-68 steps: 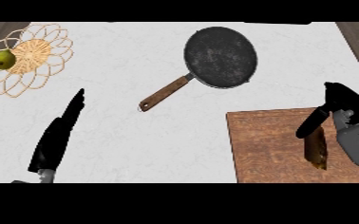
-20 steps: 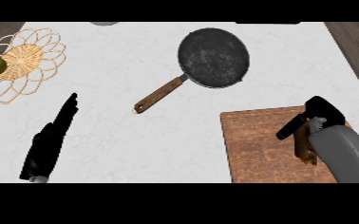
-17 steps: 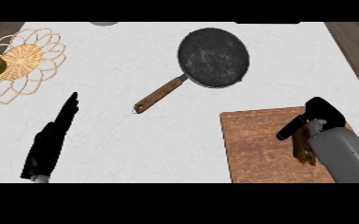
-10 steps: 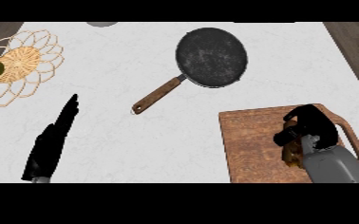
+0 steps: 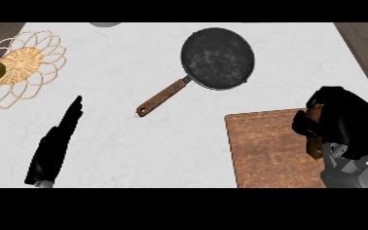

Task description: Pick the sweet potato from the cutting board and place it in the pan

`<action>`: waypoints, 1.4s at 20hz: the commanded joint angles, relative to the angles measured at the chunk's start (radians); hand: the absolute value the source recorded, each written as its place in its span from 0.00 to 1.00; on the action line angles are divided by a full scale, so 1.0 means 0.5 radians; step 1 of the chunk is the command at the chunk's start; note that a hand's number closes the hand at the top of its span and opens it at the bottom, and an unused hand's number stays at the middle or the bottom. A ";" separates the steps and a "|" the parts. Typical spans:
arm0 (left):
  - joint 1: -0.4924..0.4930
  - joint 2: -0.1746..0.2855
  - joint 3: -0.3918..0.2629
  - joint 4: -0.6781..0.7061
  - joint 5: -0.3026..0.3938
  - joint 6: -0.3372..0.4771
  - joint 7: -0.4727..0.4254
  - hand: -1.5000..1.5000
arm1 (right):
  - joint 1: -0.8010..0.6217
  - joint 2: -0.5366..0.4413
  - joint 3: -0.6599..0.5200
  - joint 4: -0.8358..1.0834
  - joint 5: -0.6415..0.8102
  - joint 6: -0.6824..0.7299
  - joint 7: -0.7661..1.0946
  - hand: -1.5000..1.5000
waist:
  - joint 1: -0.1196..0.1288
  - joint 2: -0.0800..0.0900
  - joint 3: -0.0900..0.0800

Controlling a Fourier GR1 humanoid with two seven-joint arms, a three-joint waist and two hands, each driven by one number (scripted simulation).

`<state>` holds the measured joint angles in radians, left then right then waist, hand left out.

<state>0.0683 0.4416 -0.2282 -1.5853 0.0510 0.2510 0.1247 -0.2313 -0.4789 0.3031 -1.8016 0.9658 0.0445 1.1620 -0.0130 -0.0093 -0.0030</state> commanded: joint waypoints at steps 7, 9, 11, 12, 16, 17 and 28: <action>-0.031 -0.076 0.020 0.027 -0.058 -0.036 -0.019 0.50 | -0.792 0.322 -0.132 0.327 0.332 0.178 0.089 1.00 | 0.060 0.023 0.004; -0.002 -0.063 0.002 0.003 -0.082 -0.049 -0.046 0.50 | -0.912 0.444 -0.204 0.522 0.334 0.013 0.030 1.00 | 0.077 0.027 0.005; -0.098 -0.099 -0.005 0.085 -0.118 -0.042 -0.005 0.50 | -0.947 0.475 -0.317 0.775 0.263 -0.165 -0.195 1.00 | 0.067 0.033 0.006; -0.033 -0.055 0.038 0.007 -0.065 -0.090 -0.026 0.50 | -0.999 0.495 -0.370 0.866 0.234 -0.173 -0.232 1.00 | 0.077 0.030 0.006; -0.077 -0.033 0.055 -0.021 -0.062 -0.129 0.010 0.50 | -1.168 0.598 -0.536 1.352 0.228 -0.498 -0.380 1.00 | 0.104 0.041 0.007; -0.114 -0.153 -0.035 0.009 -0.153 -0.019 0.083 0.50 | -1.182 0.636 -0.552 1.436 0.208 -0.583 -0.443 1.00 | 0.095 0.043 0.008; -0.108 -0.076 0.066 0.061 -0.075 -0.176 -0.068 0.50 | -1.672 0.635 -0.862 2.600 0.036 -0.757 -0.864 1.00 | 0.192 0.083 0.007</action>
<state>0.0102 0.3896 -0.2168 -1.5712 -0.0036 0.1886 0.1158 -1.0090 -0.1440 -0.0884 -0.6637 1.0090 -0.3302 0.8023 0.0703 0.0261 0.0008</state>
